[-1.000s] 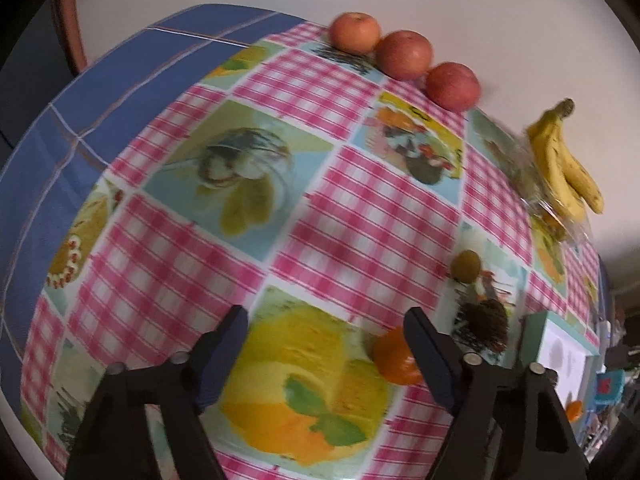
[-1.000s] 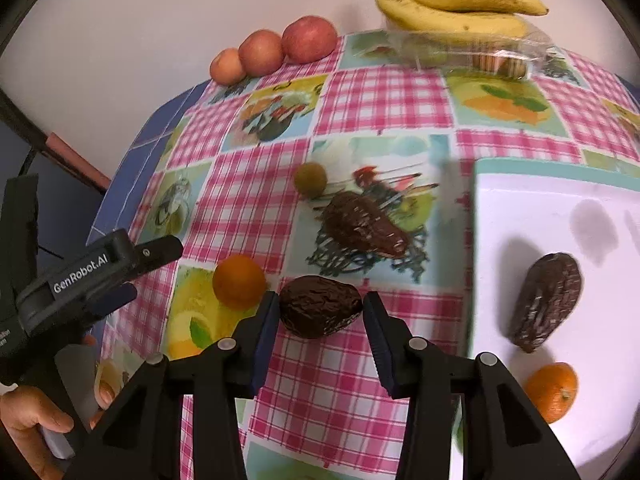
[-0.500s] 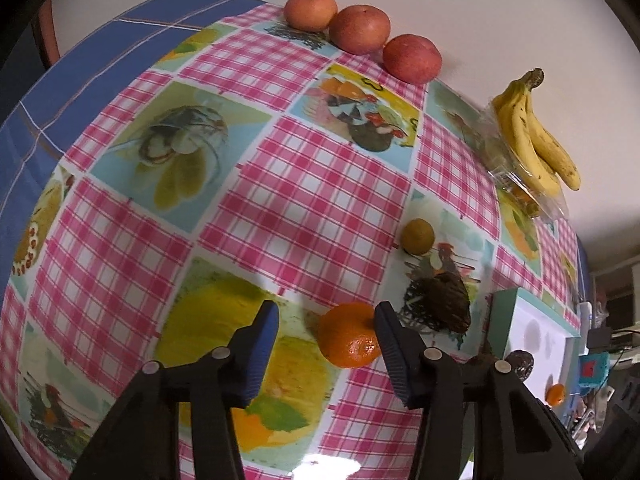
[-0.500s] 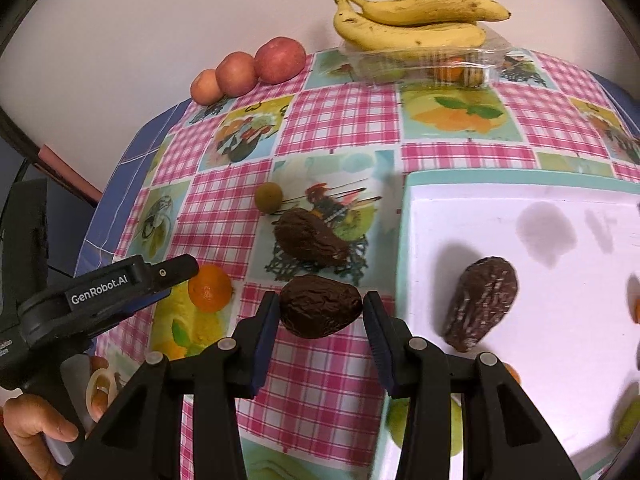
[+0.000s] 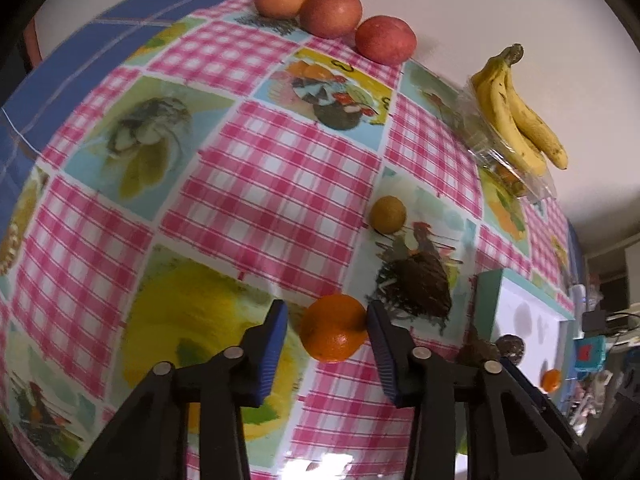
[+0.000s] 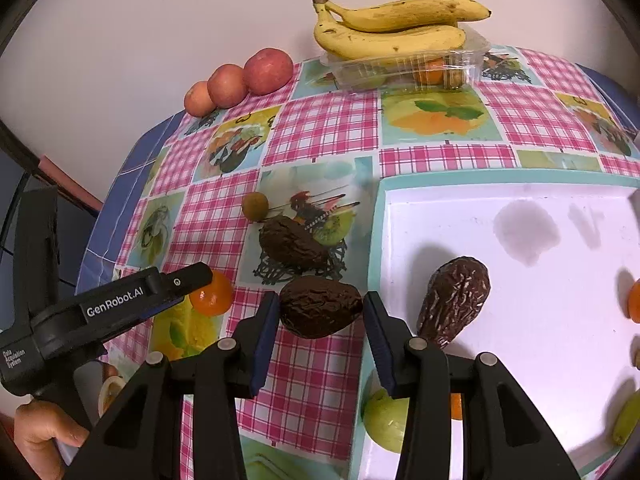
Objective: Organize fruits
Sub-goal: 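Lift and carry the brown fruit and the orange over the tray with both grippers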
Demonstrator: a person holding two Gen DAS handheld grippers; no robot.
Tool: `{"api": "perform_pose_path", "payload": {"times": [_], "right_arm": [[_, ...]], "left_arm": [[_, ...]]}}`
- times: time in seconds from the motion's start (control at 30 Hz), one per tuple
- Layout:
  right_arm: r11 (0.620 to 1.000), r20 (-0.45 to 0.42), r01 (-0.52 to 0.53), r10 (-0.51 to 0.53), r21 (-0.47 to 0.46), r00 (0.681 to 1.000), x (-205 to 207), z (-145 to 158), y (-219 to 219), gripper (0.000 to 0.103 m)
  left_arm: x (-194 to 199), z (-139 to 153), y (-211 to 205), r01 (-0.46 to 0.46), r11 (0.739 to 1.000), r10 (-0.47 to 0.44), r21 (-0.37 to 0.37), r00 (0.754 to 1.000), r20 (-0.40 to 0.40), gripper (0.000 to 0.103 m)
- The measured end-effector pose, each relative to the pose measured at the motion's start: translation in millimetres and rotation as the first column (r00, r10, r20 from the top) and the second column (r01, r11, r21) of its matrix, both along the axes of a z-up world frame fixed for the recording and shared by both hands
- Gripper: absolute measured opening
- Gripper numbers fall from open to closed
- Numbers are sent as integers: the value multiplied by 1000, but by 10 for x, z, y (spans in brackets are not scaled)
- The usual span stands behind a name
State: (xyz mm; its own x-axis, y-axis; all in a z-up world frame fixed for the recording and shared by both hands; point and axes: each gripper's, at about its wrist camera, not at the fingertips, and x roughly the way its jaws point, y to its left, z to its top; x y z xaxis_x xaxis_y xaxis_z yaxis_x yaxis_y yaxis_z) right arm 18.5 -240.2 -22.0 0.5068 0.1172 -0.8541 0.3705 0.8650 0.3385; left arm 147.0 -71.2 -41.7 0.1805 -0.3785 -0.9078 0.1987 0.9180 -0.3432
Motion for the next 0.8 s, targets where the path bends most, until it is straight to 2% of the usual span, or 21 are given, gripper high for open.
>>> {"api": "perform_pose_path", "payload": {"times": [0.27,0.37,0.53,0.8], "right_arm": [[1000,10,10,-10,13,1000,-24,19,-23,45],[1000,12,11,-11,15,1000,-29,20,-23,45],[1000,17,20,-20,12,1000,-45,49,-38,45],[996,60,76,-78,35,995,-163,198,-252,45]], "left_arm": [[-16,9,58,-33,999,32,-34,999,-20,36],[-3,48,114,-56,998,56,-14,998,4,35],[26,160,227,-96,995,97,-36,995,30,35],[-3,405,165,-84,994,89,-65,992,89,35]]}}
